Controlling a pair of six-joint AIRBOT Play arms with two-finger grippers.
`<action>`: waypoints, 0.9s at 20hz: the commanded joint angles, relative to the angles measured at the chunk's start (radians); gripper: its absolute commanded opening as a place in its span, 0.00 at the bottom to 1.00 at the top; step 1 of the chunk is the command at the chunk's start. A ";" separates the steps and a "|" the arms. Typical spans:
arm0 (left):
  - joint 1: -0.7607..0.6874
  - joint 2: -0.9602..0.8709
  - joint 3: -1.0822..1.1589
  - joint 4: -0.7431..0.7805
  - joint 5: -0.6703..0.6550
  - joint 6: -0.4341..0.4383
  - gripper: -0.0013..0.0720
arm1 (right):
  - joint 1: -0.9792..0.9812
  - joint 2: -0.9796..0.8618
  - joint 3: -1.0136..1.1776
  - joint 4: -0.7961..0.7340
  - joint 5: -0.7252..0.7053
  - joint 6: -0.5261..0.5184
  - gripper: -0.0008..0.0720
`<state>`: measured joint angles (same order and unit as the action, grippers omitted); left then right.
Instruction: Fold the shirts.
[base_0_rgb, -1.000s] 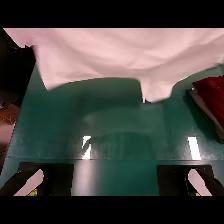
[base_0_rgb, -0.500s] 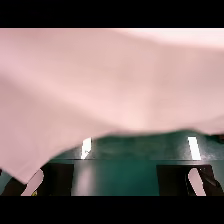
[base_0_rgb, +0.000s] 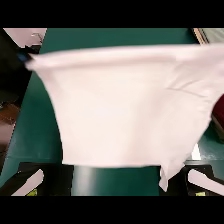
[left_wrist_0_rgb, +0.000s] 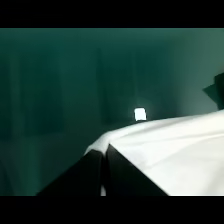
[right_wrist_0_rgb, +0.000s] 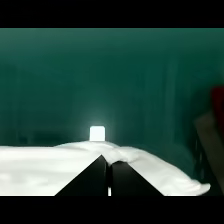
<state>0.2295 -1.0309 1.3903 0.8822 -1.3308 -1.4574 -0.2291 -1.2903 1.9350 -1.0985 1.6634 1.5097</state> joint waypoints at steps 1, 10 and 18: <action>0.001 -0.187 -0.122 0.003 0.058 0.026 0.05 | 0.134 -0.248 0.002 -0.116 0.073 0.019 0.02; -0.034 -0.477 0.006 -0.231 0.422 0.278 0.05 | 0.192 -0.473 0.002 -0.134 -0.502 0.045 0.02; -0.129 -0.488 0.034 0.117 0.462 0.181 0.05 | 0.198 -0.468 -0.003 -0.241 -0.369 -0.027 0.02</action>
<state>0.1169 -1.5127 1.4181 0.8436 -0.8406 -1.2098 -0.0368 -1.7554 1.9350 -1.2606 1.2072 1.5124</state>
